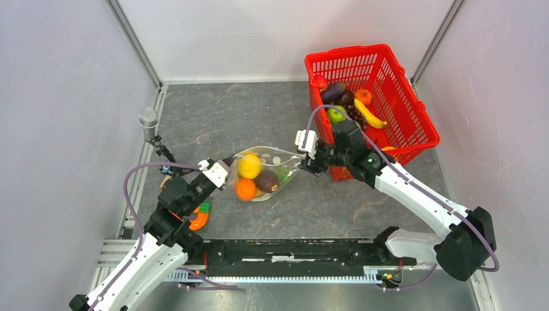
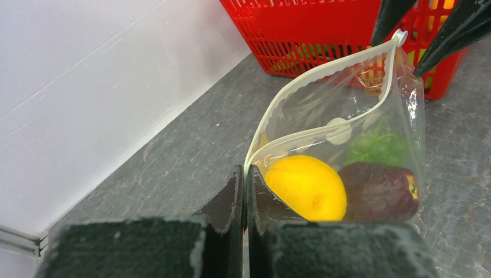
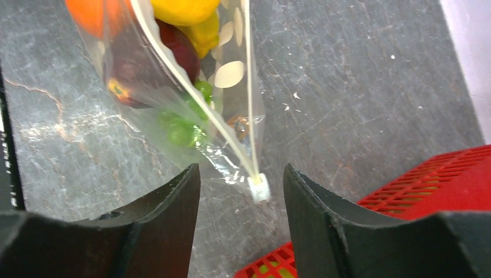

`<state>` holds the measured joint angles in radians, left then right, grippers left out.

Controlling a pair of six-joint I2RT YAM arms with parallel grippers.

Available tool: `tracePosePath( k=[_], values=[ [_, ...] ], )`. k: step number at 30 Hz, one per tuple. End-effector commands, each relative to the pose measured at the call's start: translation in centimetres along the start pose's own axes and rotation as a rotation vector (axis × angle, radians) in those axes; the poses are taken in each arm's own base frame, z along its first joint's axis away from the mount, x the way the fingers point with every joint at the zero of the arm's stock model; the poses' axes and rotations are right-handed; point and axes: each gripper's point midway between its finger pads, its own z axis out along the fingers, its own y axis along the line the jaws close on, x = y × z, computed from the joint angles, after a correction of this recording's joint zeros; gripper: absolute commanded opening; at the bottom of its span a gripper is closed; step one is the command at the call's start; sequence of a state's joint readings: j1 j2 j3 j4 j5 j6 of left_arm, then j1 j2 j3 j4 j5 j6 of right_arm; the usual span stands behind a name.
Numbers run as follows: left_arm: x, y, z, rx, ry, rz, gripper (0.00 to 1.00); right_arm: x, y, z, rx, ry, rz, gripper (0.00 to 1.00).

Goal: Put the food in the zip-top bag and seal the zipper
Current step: Adjust the zipper food storage bag at the center of the board.

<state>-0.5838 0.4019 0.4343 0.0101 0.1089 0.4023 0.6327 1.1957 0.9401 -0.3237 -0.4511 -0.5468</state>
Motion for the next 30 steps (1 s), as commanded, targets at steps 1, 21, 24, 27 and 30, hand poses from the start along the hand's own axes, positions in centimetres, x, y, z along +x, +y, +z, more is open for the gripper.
tracePosePath(
  k=[1,21,24,27,30],
  values=[
    [-1.5,1.9,0.1,-0.098,-0.062,-0.008,0.02,-1.0,0.5,0.7,-0.027,-0.075,0.041,0.58],
    [-2.4,2.6,0.2,-0.127,-0.067,-0.056,0.58,-2.6,0.8,0.2,-0.005,-0.181,0.101,0.08],
    [-4.2,2.3,0.3,-0.076,-0.083,-0.091,0.95,-2.5,0.9,-0.3,0.004,-0.170,0.105,0.08],
    [-6.1,0.2,0.7,0.092,-0.073,-0.098,1.00,-2.4,1.0,-0.7,0.003,-0.157,0.101,0.08],
    [-7.6,-2.7,1.3,0.319,-0.029,-0.097,1.00,-2.5,1.0,-0.8,-0.004,-0.150,0.080,0.08]
  ],
)
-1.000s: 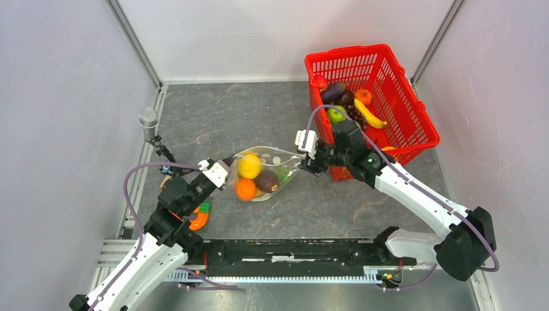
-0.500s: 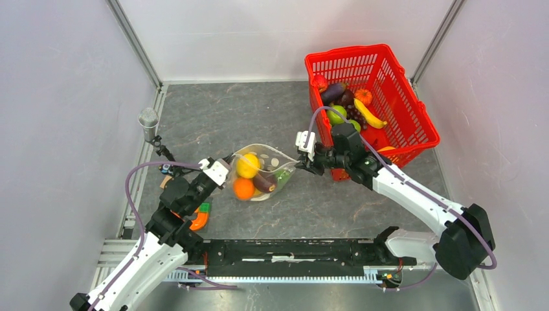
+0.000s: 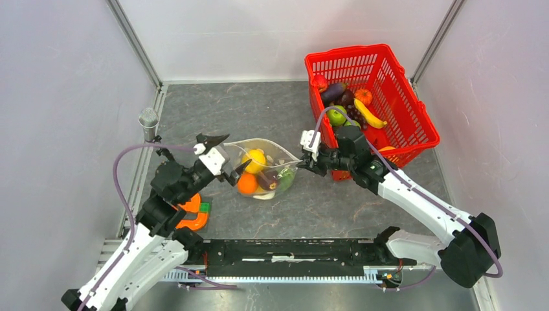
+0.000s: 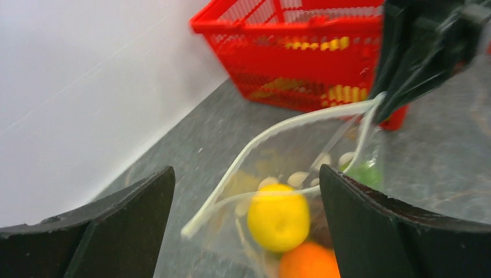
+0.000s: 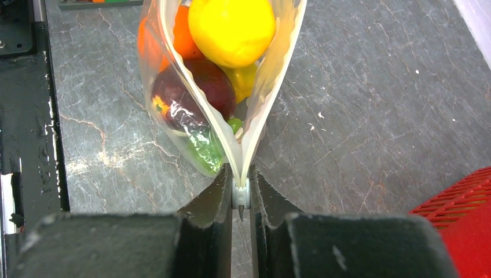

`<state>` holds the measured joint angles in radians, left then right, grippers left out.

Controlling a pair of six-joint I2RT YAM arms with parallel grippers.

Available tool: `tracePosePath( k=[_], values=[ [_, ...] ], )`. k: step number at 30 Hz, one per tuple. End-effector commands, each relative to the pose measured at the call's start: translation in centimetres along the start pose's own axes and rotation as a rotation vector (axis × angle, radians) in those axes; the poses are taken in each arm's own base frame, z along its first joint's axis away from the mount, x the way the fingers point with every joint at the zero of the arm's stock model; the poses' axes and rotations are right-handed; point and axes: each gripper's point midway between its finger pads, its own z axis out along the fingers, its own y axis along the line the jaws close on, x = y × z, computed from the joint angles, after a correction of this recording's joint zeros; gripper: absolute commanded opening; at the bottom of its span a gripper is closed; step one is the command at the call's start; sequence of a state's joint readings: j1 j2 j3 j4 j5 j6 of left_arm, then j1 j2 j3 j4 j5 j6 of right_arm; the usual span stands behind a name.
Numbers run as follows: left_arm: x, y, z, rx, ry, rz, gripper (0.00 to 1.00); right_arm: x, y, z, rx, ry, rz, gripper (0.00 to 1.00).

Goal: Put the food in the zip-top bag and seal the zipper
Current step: Adjust the zipper food storage bag at the center of the board.

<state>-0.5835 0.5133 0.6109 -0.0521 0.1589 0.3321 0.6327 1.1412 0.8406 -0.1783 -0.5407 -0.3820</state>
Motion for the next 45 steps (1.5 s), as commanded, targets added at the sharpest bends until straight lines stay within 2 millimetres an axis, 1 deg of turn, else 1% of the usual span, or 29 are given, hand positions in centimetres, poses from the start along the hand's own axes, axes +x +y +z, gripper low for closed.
tracePosePath(
  k=[1,4,5,9,13,15,17,22,24,30,32,35,37,38,41,42,43,45],
  values=[
    [-3.1,-4.5,0.9,0.346,0.021,-0.026,1.00,-1.6,-0.7,-0.8,0.023,-0.023,-0.045,0.08],
    [-1.7,-7.2,1.8,0.576,0.099,0.037,1.00,-1.5,-0.7,-0.9,0.015,0.000,-0.053,0.08],
    [-1.3,-8.0,1.7,0.648,0.127,0.057,1.00,-1.6,-0.7,-0.9,0.016,-0.005,-0.056,0.08],
    [-1.0,-9.0,4.0,0.748,0.092,0.138,1.00,-2.4,-0.2,-1.0,-0.006,-0.047,-0.062,0.08],
    [-2.1,-9.9,5.5,0.788,0.034,0.182,1.00,-3.4,0.4,-1.4,-0.026,-0.095,-0.072,0.08],
    [-2.1,-10.1,6.1,0.785,0.040,0.204,1.00,-3.8,0.7,-1.6,-0.033,-0.116,-0.085,0.09],
    [-1.9,-10.6,6.5,0.799,0.043,0.238,1.00,-3.9,0.8,-1.7,-0.033,-0.123,-0.090,0.09],
    [-3.0,-12.0,7.7,0.789,-0.025,0.262,1.00,-3.7,1.0,-1.7,-0.041,-0.124,-0.086,0.09],
    [-2.7,-12.3,8.0,0.788,-0.006,0.276,1.00,-3.7,1.2,-1.7,-0.046,-0.129,-0.087,0.09],
    [-0.1,-13.9,8.7,0.824,0.091,0.295,1.00,-4.2,1.4,-2.0,-0.051,-0.152,-0.091,0.09],
    [0.6,-13.7,9.1,0.792,0.123,0.313,1.00,-4.1,1.4,-2.0,-0.048,-0.150,-0.090,0.09],
    [1.4,-12.3,10.6,0.683,0.164,0.339,1.00,-4.0,1.5,-1.9,-0.057,-0.150,-0.085,0.09],
    [1.4,-11.8,11.0,0.645,0.168,0.340,0.98,-3.9,1.5,-1.8,-0.057,-0.147,-0.080,0.10],
    [1.3,-11.7,11.1,0.630,0.165,0.334,0.96,-3.9,1.5,-1.8,-0.057,-0.145,-0.079,0.10],
    [0.9,-11.6,11.3,0.619,0.149,0.327,0.84,-3.7,1.7,-1.8,-0.060,-0.143,-0.078,0.10],
    [0.8,-11.5,11.2,0.613,0.150,0.321,0.82,-3.7,1.6,-1.8,-0.059,-0.141,-0.077,0.10],
    [0.8,-11.5,11.1,0.616,0.154,0.317,0.78,-3.6,1.7,-1.9,-0.061,-0.139,-0.077,0.10],
    [1.4,-11.6,10.8,0.630,0.181,0.321,0.72,-3.7,1.7,-2.0,-0.058,-0.141,-0.079,0.10]
  ],
)
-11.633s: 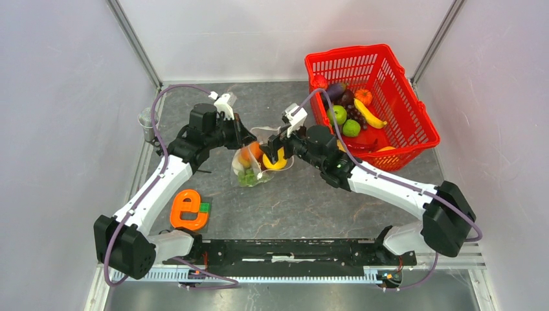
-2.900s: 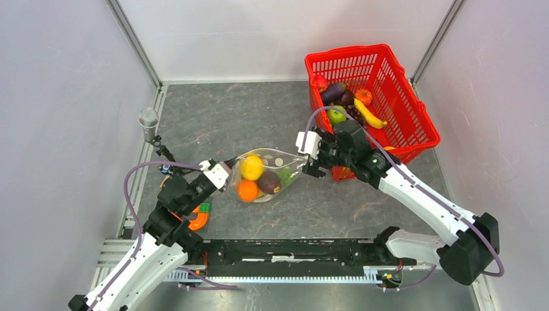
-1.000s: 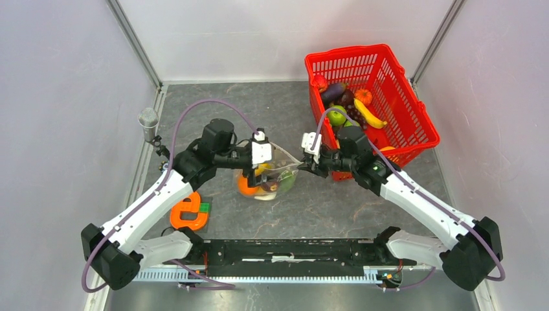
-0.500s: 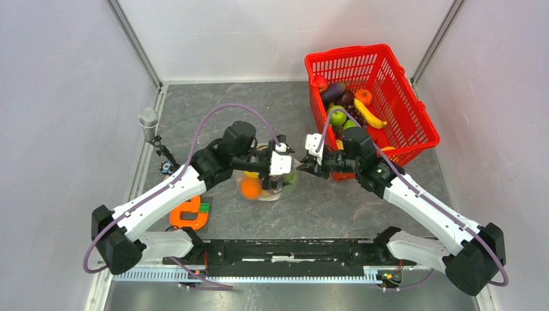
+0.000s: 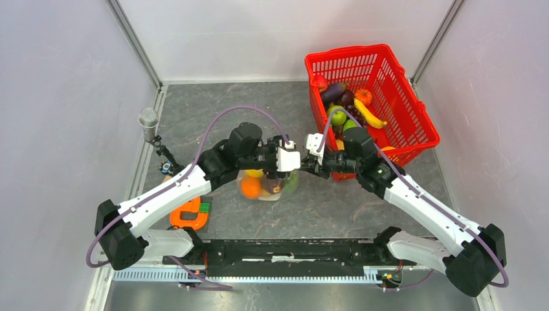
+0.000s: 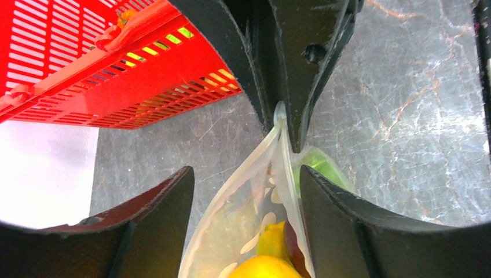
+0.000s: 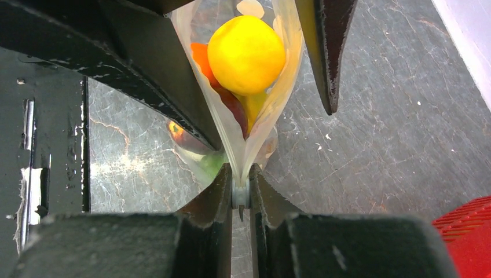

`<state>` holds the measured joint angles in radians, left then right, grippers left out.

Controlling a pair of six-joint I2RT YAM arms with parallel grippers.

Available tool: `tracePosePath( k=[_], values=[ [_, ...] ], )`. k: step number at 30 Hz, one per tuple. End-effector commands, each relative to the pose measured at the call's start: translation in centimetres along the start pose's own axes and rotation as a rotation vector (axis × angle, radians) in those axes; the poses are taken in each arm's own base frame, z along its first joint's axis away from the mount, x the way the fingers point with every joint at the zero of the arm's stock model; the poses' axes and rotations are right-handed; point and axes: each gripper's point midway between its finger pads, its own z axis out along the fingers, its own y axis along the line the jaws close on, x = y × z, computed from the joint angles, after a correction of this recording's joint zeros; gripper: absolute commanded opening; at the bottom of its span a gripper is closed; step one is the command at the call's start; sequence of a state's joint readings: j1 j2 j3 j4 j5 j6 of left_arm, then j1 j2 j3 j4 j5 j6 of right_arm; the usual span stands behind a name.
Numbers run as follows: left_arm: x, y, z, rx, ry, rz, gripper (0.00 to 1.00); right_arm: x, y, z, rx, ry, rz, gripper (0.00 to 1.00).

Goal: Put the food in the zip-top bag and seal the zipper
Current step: Adjust the zipper food storage bag at the center of the board.

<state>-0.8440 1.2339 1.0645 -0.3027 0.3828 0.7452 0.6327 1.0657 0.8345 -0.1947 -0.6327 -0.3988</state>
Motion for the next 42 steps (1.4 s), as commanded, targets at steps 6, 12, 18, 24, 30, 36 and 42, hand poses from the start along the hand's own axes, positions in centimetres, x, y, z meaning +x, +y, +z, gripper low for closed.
tracePosePath(
  k=[6,12,18,24,30,36,42],
  values=[
    [0.0,-0.4,-0.6,0.010,0.017,-0.017,0.52,-1.5,-0.1,-0.5,0.008,-0.052,-0.033,0.11],
    [0.2,-0.6,-0.4,0.024,0.023,-0.025,0.35,-1.6,0.2,-0.6,0.001,-0.048,-0.031,0.13],
    [0.1,-0.6,-0.3,0.019,0.022,-0.037,0.11,-1.9,0.5,-0.5,0.005,-0.062,-0.017,0.22],
    [0.1,-0.4,-0.8,-0.023,0.004,-0.058,0.02,-2.6,-0.6,-1.3,0.128,-0.129,0.009,0.81],
    [-1.5,-0.4,-2.4,-0.099,-0.110,-0.102,0.02,-2.6,-0.1,-2.6,0.226,-0.283,0.089,0.89],
    [-3.2,-1.0,-4.1,-0.127,-0.209,-0.141,0.02,-2.4,1.6,-2.8,0.172,-0.343,0.085,0.74],
    [-3.7,-1.9,-3.8,-0.074,-0.236,-0.167,0.02,-3.9,2.6,-2.7,0.115,-0.428,0.099,0.64]
  ],
)
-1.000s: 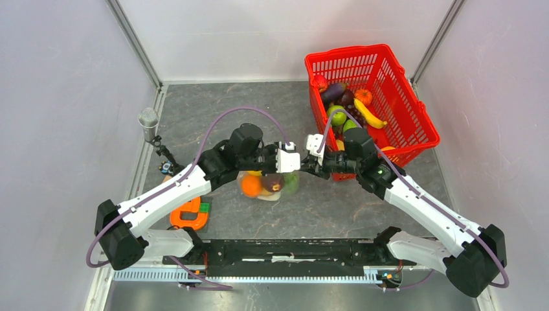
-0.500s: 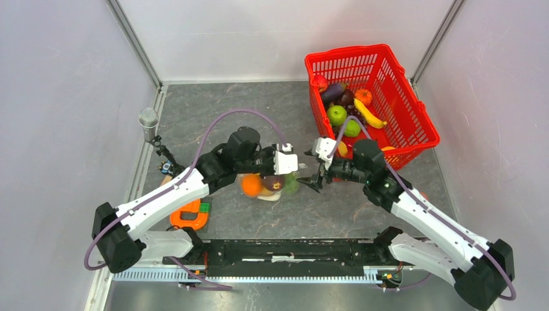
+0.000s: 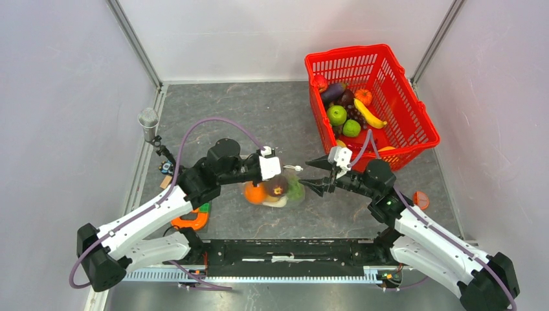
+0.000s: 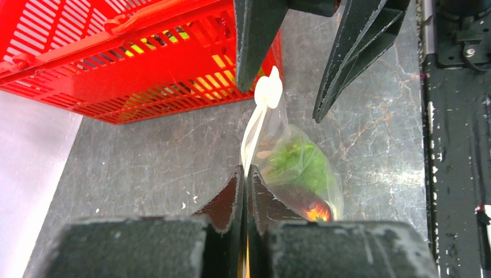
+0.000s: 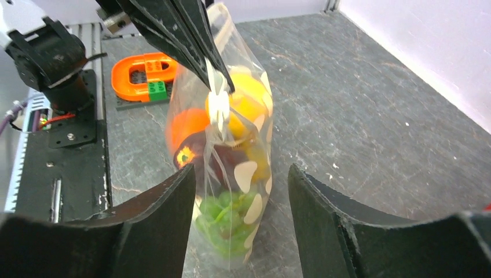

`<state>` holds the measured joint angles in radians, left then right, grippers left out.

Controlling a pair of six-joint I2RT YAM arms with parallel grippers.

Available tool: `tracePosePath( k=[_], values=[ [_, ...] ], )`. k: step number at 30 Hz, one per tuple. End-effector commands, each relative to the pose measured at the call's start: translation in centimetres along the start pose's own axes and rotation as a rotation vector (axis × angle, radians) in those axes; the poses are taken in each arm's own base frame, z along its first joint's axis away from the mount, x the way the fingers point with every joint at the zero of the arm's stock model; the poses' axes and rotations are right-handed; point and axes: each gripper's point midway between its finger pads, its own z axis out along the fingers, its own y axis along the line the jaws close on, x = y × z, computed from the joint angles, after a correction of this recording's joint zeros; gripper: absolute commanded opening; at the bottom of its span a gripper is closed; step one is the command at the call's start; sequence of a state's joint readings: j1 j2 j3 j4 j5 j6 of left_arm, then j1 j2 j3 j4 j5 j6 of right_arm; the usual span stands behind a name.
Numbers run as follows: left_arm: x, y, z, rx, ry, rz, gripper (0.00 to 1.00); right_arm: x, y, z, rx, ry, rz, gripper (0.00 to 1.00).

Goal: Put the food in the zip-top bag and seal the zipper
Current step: Adjust the zipper food storage bag at the center of the board.

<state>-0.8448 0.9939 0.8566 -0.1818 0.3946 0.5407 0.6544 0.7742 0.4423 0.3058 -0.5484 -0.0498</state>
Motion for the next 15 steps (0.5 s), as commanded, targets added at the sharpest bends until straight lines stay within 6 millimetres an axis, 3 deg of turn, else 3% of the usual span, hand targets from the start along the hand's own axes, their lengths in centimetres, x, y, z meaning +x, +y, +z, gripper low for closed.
tracePosePath(
  k=[1,7,10,12,15],
  values=[
    [-2.9,0.2,0.3,0.012,-0.114,-0.030,0.02,-3.6,1.1,0.5,-0.056,-0.140,0.003,0.63],
    [-3.1,-0.1,0.7,0.041,-0.121,-0.041,0.02,-4.4,1.9,1.1,-0.084,-0.168,0.007,0.63],
    [-3.4,-0.2,0.6,0.048,-0.131,-0.044,0.02,-3.9,1.5,1.3,-0.071,-0.145,0.001,0.56],
    [-3.6,-0.3,0.5,0.049,-0.138,-0.041,0.02,-3.6,1.6,1.5,-0.082,-0.134,0.002,0.39],
    [-3.9,-0.2,0.2,0.040,-0.148,-0.036,0.02,-3.0,1.7,1.9,-0.099,-0.110,0.012,0.40]
  ],
)
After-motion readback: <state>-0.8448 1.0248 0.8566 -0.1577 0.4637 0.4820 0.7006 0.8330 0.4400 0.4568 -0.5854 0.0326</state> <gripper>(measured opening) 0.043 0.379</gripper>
